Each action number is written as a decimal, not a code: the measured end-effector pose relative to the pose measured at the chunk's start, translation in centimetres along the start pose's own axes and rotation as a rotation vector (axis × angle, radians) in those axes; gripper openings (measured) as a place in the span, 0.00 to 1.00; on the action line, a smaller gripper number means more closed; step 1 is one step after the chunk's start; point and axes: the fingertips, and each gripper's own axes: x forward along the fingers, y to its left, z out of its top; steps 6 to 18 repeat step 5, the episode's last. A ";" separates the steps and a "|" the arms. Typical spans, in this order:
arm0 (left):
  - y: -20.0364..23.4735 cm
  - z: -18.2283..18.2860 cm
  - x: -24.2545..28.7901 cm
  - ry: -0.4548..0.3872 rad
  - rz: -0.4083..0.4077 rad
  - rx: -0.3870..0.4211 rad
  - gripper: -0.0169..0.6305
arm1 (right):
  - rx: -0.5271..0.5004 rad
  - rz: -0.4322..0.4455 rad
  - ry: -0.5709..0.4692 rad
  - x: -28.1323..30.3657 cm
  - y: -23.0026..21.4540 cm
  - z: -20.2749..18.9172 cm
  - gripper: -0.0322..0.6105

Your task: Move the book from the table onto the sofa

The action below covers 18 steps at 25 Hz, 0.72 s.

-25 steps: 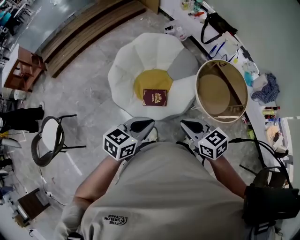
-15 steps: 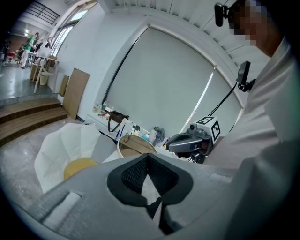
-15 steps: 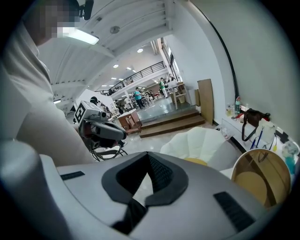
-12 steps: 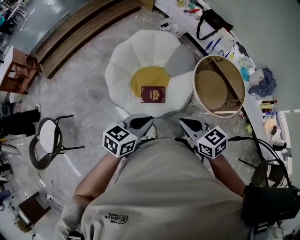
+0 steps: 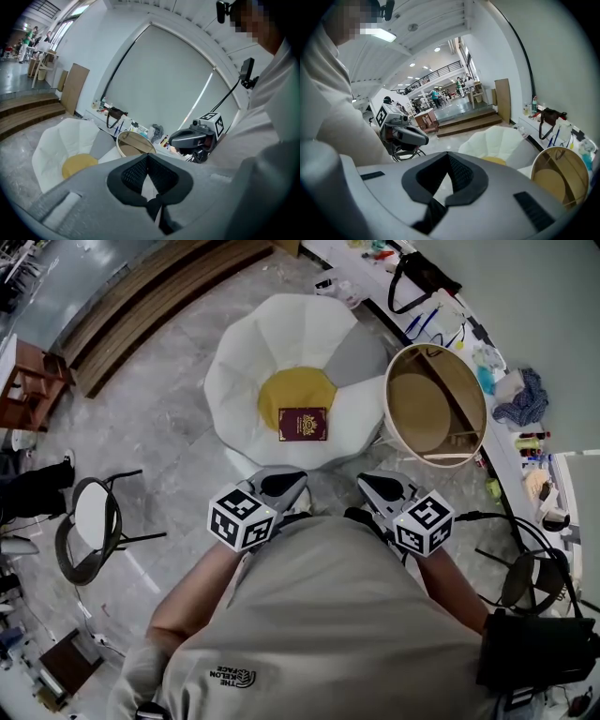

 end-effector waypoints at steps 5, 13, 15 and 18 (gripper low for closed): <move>0.9 -0.6 -0.2 0.011 -0.010 -0.004 0.04 | -0.002 -0.007 0.001 0.8 0.5 0.2 0.07; 0.9 -0.6 -0.2 0.011 -0.010 -0.004 0.04 | -0.002 -0.007 0.001 0.8 0.5 0.2 0.07; 0.9 -0.6 -0.2 0.011 -0.010 -0.004 0.04 | -0.002 -0.007 0.001 0.8 0.5 0.2 0.07; 0.9 -0.6 -0.2 0.011 -0.010 -0.004 0.04 | -0.002 -0.007 0.001 0.8 0.5 0.2 0.07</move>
